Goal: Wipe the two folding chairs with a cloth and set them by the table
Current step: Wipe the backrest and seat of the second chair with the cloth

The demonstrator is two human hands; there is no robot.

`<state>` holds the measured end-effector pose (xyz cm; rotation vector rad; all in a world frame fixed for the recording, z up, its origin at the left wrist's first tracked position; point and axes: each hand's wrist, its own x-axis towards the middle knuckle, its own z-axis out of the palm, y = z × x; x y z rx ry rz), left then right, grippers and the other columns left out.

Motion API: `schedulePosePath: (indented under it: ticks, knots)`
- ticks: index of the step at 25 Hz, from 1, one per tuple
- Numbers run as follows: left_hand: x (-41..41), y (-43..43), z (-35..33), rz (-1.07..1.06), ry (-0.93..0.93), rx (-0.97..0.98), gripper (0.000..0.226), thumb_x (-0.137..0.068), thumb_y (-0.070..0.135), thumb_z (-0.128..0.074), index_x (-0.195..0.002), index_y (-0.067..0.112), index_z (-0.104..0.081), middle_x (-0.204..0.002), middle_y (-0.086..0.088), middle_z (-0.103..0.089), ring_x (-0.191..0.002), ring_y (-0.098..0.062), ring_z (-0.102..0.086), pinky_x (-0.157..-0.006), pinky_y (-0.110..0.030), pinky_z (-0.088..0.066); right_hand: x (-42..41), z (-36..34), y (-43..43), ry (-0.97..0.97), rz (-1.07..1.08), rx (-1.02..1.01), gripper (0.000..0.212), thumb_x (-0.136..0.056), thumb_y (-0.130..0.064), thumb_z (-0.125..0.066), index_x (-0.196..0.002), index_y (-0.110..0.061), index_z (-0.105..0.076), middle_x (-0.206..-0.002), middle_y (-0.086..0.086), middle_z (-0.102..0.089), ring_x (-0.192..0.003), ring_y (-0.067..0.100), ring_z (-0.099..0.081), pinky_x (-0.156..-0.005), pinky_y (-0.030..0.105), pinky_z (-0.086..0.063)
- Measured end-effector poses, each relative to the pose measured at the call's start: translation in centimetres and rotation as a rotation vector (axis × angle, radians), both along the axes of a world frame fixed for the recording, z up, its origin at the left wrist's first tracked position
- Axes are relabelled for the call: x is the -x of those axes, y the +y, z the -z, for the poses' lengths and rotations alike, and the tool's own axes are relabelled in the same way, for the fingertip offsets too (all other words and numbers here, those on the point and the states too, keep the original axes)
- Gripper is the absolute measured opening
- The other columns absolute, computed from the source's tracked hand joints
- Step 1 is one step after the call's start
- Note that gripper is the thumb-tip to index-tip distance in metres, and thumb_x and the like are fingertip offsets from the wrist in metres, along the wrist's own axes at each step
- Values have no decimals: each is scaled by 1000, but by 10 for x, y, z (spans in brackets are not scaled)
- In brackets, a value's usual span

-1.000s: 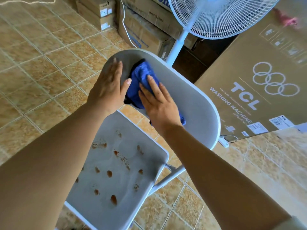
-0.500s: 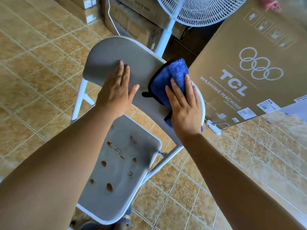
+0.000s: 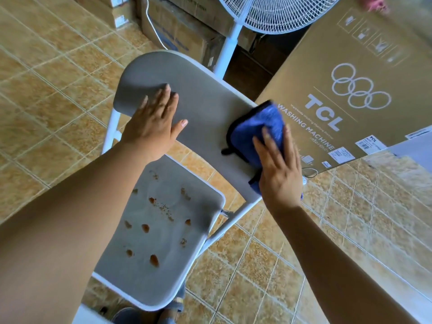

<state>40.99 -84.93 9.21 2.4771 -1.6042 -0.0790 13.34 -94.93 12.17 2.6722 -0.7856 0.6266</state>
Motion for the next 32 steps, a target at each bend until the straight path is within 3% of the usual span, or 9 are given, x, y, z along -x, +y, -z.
schedulePosePath:
  ticks: [2, 5, 10, 14, 17, 20, 24, 27, 32]
  knots:
    - [-5, 2, 0, 19, 12, 2, 67, -99, 47, -16, -152, 9, -5, -161, -11, 4, -149, -22, 1, -120, -41, -2, -33, -9, -5, -99, 42, -9, 52, -79, -8, -44, -129, -5, -57, -142, 11, -49, -138, 42, -30, -109, 52, -33]
    - [-12, 3, 2, 46, 42, 45, 64, -100, 45, -17, -152, 8, -9, -161, -10, 1, -149, -20, -1, -119, -41, -3, -75, 8, 1, 37, -137, -20, 50, -79, -1, -57, -129, -4, -56, -142, 12, -49, -138, 41, -30, -110, 52, -33]
    - [-23, 12, 5, 103, 9, 69, 69, -97, 48, -12, -152, 7, -10, -161, -11, -2, -148, -24, -7, -119, -43, -8, -91, 40, 15, 280, -323, 61, 44, -96, -2, -28, -122, -7, -62, -139, 7, -54, -136, 35, -38, -110, 47, -36]
    - [-47, 18, 9, -25, 34, 103, 65, -100, 42, -24, -151, 5, -12, -160, -14, -4, -148, -26, -8, -119, -41, -7, -101, 4, -4, 98, -224, 43, 48, -86, 0, -54, -134, -6, -51, -146, 9, -44, -140, 39, -29, -115, 46, -25]
    - [-62, 17, 15, -95, 54, 82, 66, -99, 44, -23, -152, 5, -10, -160, -14, -2, -148, -24, -6, -119, -40, -7, -135, -8, -8, 139, -198, 50, 63, -76, -4, -65, -136, -2, -48, -149, 12, -40, -141, 40, -24, -114, 49, -26]
    - [-70, 12, 18, -87, 99, 88, 68, -98, 47, -18, -151, 5, -12, -160, -13, -3, -148, -27, -7, -119, -41, -13, -162, 19, 6, 235, -266, 129, 42, -88, -4, -50, -130, -4, -55, -144, 8, -47, -140, 35, -30, -112, 47, -32]
    - [-66, 12, 17, -75, 104, 88, 68, -99, 45, -27, -151, 2, -13, -159, -18, -5, -147, -31, -9, -120, -41, -13, -153, 45, 19, 444, -339, 131, 39, -88, -12, -37, -114, -8, -67, -131, 3, -60, -134, 30, -42, -106, 42, -41]
    - [-69, 16, 14, -58, 63, 73, 68, -100, 43, -30, -151, 3, -11, -160, -16, -4, -148, -28, -9, -118, -39, -11, -121, 30, 15, 342, -332, 55, 44, -85, -4, -36, -120, -3, -63, -134, 8, -58, -134, 35, -40, -106, 47, -41]
    - [-77, 25, 15, -99, 108, 101, 67, -100, 43, -25, -152, 6, -6, -161, -13, -2, -148, -23, -7, -119, -37, -8, -152, -9, 5, 121, -157, 0, 65, -71, -4, -71, -132, -1, -51, -145, 12, -45, -139, 41, -28, -108, 51, -32]
